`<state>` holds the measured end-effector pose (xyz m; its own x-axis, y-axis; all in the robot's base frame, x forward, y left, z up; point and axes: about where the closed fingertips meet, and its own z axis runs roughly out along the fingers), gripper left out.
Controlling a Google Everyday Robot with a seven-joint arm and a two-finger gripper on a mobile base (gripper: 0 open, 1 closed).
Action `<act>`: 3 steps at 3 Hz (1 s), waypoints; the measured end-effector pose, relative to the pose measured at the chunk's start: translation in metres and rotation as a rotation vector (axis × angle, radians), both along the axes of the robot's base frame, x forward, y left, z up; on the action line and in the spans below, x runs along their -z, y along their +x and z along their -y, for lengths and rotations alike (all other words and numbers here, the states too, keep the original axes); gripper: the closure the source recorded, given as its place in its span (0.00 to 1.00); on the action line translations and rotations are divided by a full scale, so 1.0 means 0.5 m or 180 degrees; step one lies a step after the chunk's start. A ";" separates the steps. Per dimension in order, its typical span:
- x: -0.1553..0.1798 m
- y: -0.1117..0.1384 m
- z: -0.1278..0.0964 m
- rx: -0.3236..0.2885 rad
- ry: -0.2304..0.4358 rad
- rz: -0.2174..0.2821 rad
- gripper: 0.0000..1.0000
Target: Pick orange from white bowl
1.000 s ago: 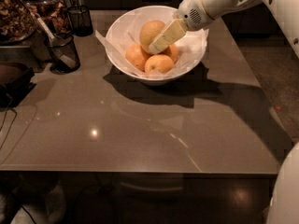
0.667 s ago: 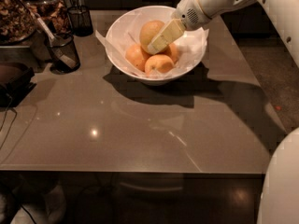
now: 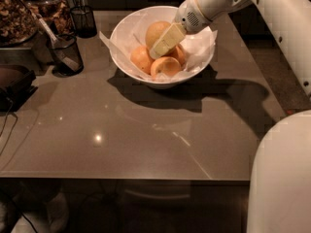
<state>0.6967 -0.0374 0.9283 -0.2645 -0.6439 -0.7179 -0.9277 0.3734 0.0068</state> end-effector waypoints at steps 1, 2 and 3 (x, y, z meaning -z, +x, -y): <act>0.009 0.005 -0.010 -0.0053 0.0000 -0.0049 0.00; 0.014 0.001 -0.025 -0.0198 -0.0013 -0.0083 0.19; 0.014 0.000 -0.027 -0.0219 -0.0015 -0.0089 0.42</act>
Offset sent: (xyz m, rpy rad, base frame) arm -0.0011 0.0141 -0.0022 -0.0107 0.0321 0.1112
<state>0.6968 -0.0239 0.9213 -0.2393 -0.6647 -0.7077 -0.9506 0.3087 0.0315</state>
